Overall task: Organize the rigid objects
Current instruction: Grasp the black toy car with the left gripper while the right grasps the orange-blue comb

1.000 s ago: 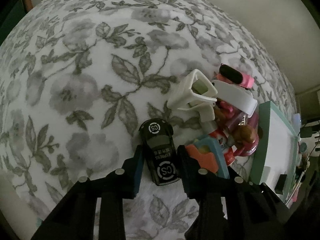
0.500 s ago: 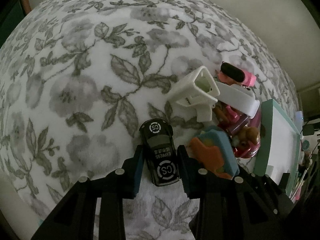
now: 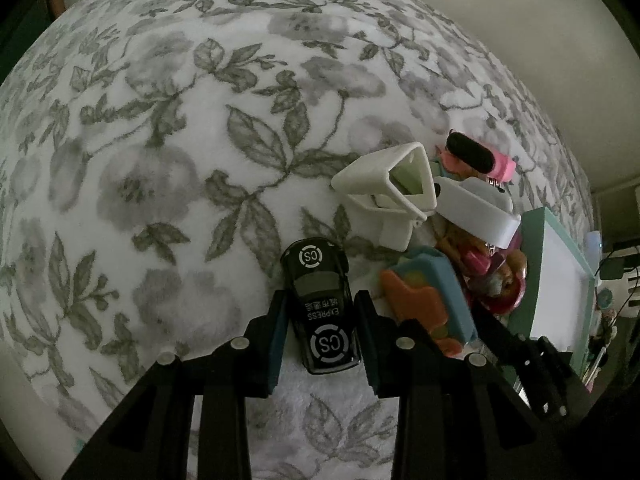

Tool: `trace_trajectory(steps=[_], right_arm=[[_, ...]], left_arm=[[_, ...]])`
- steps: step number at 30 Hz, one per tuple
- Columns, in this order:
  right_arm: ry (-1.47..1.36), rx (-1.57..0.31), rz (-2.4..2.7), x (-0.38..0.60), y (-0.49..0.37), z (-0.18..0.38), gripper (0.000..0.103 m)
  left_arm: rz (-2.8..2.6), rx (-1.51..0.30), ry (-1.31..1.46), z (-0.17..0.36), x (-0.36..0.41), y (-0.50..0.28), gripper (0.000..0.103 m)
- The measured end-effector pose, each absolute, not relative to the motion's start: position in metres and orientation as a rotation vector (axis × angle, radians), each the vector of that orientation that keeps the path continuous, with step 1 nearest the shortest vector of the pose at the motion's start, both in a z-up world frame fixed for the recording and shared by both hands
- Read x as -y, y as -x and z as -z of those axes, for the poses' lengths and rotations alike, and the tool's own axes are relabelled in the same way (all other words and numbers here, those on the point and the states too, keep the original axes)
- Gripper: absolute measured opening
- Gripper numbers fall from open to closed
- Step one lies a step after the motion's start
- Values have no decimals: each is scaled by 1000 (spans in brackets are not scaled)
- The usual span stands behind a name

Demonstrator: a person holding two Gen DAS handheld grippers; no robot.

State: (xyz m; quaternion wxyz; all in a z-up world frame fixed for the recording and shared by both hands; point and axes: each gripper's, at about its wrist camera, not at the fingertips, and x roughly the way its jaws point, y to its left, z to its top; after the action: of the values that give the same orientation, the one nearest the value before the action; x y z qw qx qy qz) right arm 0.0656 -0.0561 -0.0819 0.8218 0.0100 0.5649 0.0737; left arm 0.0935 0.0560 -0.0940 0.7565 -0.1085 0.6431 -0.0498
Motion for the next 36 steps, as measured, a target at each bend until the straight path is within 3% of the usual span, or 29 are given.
trace_trajectory(steps=[9,21,36], right_arm=[[-101,-1244,-282,50,-66,79,59],[31,-1180,-278,25,-74,78,56],[80,-1192,-253,24,-85,96,39]], left_arm=[[117,-1399,255,89,-69,-92,35],[130,-1408,304,89,-80,-89,35],[119,-1416,337,91,-83,-86,36]])
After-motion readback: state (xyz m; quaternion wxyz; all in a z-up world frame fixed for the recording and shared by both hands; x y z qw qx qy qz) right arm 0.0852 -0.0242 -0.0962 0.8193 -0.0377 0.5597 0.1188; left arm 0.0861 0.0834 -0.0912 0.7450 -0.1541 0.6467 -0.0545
